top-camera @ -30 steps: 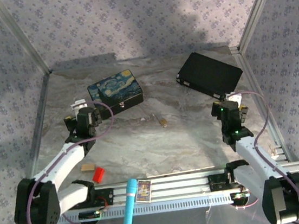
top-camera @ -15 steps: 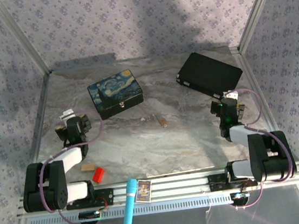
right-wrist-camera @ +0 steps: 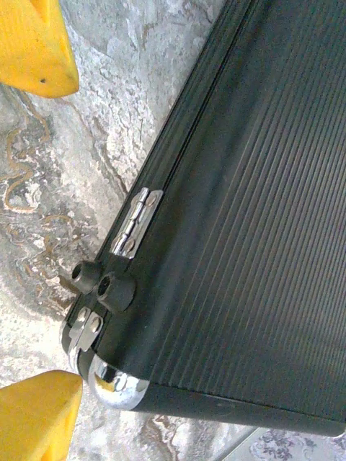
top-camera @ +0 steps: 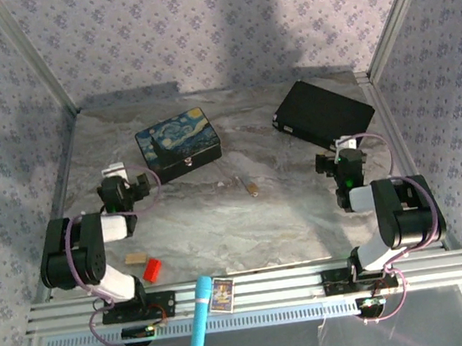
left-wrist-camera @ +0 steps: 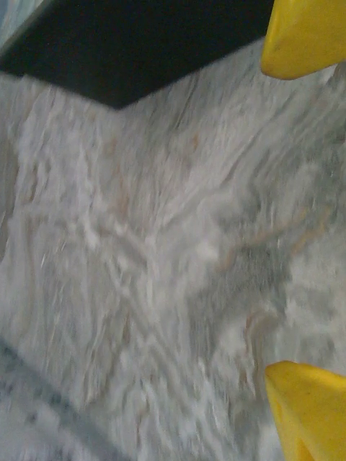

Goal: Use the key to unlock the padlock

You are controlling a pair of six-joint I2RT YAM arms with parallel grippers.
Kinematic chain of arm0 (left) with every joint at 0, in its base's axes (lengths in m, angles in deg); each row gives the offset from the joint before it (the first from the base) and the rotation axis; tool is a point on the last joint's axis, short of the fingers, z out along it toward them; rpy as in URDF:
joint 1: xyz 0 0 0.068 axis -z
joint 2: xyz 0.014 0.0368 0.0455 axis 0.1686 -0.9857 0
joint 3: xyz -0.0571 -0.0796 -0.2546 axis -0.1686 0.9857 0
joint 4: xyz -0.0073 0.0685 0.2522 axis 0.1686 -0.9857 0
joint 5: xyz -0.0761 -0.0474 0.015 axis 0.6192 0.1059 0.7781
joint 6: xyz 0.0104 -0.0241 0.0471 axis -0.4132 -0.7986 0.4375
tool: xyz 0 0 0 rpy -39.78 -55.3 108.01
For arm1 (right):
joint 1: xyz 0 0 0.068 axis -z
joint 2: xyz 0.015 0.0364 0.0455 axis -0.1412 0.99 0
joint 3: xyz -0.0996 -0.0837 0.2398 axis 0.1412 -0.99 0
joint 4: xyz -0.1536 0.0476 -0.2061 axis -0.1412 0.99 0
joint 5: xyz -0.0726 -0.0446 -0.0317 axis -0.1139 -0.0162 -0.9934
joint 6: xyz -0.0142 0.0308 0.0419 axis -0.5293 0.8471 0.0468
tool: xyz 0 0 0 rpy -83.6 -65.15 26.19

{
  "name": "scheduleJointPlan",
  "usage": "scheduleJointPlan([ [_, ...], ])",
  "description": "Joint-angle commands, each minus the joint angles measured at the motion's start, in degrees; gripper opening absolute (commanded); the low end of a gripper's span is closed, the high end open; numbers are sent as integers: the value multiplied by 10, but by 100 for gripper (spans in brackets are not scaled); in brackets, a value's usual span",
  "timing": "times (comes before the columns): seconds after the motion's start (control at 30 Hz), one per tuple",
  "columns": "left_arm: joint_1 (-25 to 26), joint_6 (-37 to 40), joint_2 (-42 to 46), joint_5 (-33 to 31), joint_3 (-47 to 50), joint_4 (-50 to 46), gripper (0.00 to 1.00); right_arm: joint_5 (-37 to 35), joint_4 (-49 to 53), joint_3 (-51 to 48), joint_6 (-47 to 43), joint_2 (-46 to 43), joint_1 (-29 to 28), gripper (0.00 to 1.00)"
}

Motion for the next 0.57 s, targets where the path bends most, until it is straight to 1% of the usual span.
scheduleJointPlan([
  [0.0, 0, 24, 0, 53, -9, 34, 100, 7, -21, 8, -12, 1, 2, 99],
  [0.53, 2, 26, 0, 48, -7, 38, 100, 11, -18, 10, -12, 1, 3, 99],
])
